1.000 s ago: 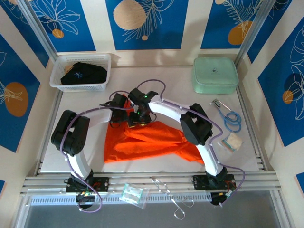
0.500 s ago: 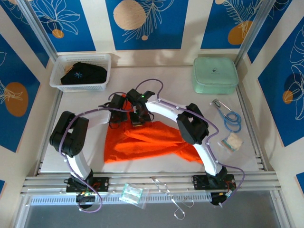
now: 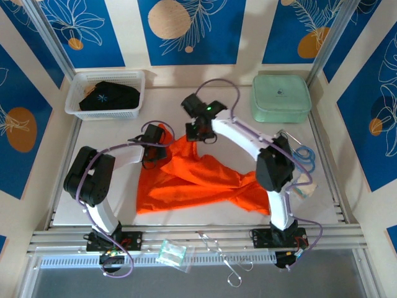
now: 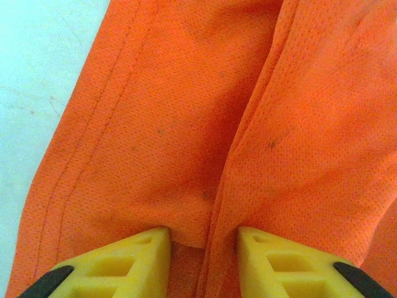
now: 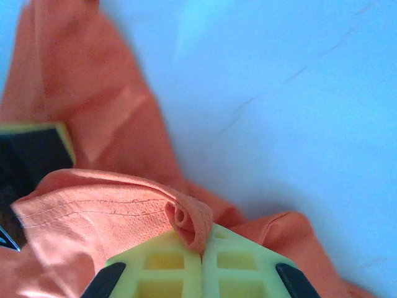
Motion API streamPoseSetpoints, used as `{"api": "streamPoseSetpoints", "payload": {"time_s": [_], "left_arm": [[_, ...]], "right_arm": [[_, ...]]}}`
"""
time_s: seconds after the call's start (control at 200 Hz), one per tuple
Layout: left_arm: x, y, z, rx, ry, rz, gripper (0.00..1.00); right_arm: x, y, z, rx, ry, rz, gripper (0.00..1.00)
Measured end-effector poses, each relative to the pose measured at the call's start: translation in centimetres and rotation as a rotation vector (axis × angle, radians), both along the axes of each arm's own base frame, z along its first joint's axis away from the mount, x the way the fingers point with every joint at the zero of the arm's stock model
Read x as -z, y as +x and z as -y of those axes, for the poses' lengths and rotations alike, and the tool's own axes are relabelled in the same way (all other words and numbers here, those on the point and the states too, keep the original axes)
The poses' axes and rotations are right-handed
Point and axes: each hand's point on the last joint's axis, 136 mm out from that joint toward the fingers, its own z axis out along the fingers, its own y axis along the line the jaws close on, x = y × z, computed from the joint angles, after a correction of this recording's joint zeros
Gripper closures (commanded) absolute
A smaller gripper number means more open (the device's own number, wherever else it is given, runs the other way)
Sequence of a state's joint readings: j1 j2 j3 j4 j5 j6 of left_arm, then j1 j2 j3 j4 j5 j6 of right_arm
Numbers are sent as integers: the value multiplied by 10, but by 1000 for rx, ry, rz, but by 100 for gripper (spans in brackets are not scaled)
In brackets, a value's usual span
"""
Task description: Fold and stack the t-shirts
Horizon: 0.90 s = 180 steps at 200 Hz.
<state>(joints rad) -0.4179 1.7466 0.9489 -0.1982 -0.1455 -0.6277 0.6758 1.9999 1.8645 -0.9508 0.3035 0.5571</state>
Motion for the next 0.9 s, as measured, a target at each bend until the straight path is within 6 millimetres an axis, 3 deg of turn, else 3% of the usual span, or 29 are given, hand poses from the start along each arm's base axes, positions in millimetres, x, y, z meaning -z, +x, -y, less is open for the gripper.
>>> {"api": "streamPoseSetpoints", "payload": {"time_s": [0.12,0.23,0.33,0.43,0.54,0.615,0.695,0.746,0.801,0.901], "left_arm": [[-1,-1,3,8,-18,-3,47],[-8,-1,11,25,-58,-8,26],[-29,4,21,51,-102,9,12],[-78,16,31,79,-147,93,0],[-155,25,36,106,-194,246,0],[-204,20,34,122,-218,349,0],[-235,7,29,129,-234,412,0],[-239,-2,25,130,-237,420,0],[-230,-14,21,128,-234,405,0],[-178,-42,13,118,-205,286,0]], "right_arm": [[-20,32,40,75,-6,76,100],[-19,53,65,109,-45,104,100],[-20,75,78,125,-71,136,100],[-26,101,87,137,-89,184,100],[-32,128,95,144,-114,236,100],[-34,148,100,153,-144,273,100],[-32,168,107,172,-183,305,100],[-28,180,114,191,-213,320,100],[-21,191,123,217,-253,331,100],[-5,207,139,261,-328,339,100]]}}
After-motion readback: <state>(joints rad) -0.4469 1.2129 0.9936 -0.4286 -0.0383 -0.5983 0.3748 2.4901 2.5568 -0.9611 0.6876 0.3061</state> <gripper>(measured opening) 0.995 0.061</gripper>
